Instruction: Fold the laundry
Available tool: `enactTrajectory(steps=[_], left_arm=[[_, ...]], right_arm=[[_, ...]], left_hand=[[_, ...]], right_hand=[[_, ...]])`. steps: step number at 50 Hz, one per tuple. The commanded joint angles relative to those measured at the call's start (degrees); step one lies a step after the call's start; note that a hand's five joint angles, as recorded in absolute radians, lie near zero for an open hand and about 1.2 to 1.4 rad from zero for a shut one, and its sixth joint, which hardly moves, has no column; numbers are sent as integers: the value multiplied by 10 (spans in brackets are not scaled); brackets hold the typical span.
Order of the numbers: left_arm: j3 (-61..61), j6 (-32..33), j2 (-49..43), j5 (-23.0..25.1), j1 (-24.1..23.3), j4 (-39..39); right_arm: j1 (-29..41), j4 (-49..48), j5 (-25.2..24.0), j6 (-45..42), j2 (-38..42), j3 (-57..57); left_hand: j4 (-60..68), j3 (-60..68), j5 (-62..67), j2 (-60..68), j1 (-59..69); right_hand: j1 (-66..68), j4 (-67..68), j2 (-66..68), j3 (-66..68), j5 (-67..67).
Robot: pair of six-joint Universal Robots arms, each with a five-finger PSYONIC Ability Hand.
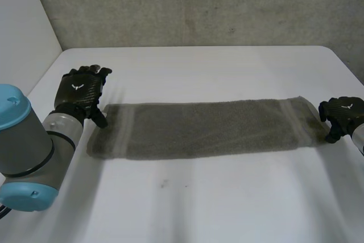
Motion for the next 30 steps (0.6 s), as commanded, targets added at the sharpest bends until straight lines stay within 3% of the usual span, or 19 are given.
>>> enactTrajectory(steps=[1,19,20,21,22,23,30], left_arm=[[0,0,-2,0,-3,0],[0,0,-4,0,-3,0],[0,0,-4,0,-3,0],[0,0,-4,0,-3,0],[0,0,-4,0,-3,0],[0,0,-3,0,-2,0],[-2,0,-2,0,-1,0]], right_arm=[[-2,-17,-8,-1,23,-3],[-2,-10,-7,-28,42,-2],[-2,-9,-6,-29,44,-4],[-2,-10,-7,-29,45,-6],[-2,-10,-7,-29,45,-6],[-2,-14,-6,-29,45,-6],[-17,-11,22,-27,38,-22]], left_hand=[[3,4,-14,5,-1],[3,4,-14,5,-1],[3,4,-14,5,-1],[3,4,-14,5,-1],[3,4,-14,5,-1],[3,4,-14,5,-1],[3,4,-14,5,-1]], right_hand=[[130,72,71,71,90],[108,50,49,49,68],[160,101,101,100,120],[320,262,261,261,280],[322,263,263,262,282],[446,388,387,387,406],[447,389,388,388,408]])
